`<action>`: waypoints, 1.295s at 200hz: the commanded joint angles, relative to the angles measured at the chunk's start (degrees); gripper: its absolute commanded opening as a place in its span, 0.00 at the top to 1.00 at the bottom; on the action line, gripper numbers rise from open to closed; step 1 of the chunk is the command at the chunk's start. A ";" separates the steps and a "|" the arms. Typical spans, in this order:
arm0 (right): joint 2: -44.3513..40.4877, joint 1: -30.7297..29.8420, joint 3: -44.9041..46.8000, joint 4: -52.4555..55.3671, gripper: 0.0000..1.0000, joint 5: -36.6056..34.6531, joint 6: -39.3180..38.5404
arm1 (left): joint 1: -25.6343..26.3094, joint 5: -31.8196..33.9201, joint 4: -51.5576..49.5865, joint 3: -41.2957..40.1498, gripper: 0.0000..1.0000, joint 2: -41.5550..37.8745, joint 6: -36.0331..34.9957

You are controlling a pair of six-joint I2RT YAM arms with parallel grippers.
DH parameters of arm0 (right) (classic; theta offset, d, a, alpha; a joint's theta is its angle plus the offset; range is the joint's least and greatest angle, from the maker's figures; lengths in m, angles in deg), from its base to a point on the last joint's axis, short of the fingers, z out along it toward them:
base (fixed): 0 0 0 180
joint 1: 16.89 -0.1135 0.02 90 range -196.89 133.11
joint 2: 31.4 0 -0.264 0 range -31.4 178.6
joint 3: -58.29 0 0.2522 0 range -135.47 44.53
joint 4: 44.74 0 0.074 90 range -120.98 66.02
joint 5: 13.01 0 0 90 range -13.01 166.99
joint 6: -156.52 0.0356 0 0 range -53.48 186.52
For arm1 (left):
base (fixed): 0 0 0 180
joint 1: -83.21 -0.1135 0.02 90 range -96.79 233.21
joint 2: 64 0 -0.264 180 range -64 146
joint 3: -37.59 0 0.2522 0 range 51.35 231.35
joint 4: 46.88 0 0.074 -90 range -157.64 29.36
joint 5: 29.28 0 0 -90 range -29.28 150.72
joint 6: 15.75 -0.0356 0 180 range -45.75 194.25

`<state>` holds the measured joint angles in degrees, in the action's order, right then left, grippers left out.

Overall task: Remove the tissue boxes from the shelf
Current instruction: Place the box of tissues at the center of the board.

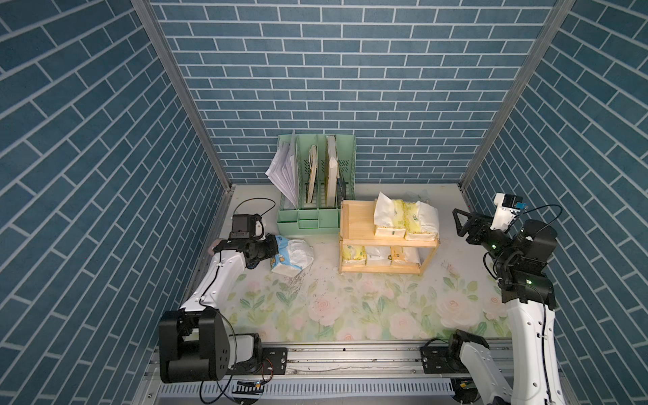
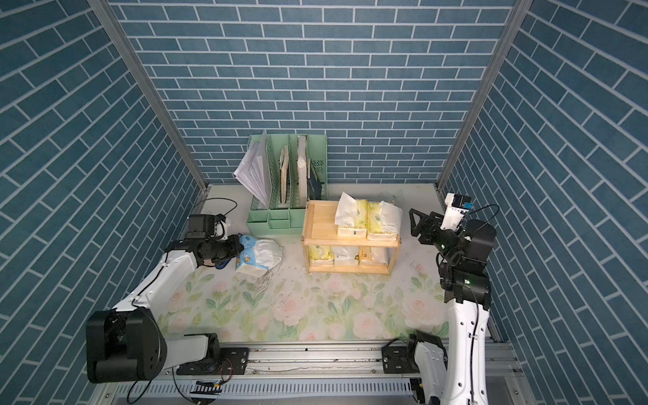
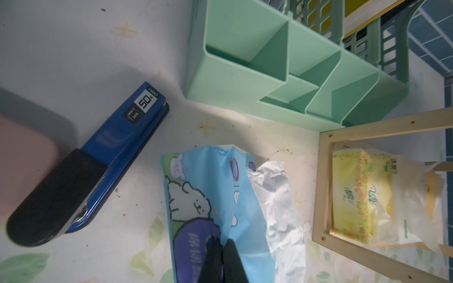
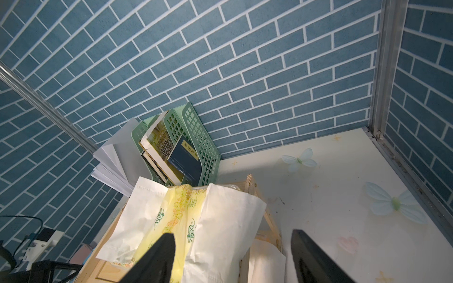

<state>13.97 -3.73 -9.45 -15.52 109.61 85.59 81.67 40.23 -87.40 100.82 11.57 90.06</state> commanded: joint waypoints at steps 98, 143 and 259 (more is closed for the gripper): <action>-0.35 -0.12 1.58 -0.18 0.22 -0.87 -2.37 | -0.35 9.23 1.36 2.41 1.00 8.90 -8.44; -0.59 -0.16 1.77 -0.18 0.22 -1.17 -2.46 | -0.40 9.66 1.63 4.74 0.88 10.45 -8.03; -1.15 -0.16 1.24 0.63 0.22 -2.27 -2.28 | -0.39 6.76 -2.42 13.64 0.30 -4.04 -0.58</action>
<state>13.55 -3.73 -8.09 -15.10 107.58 84.50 81.59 50.90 -88.19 110.74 12.12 86.54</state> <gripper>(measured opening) 0.781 0.668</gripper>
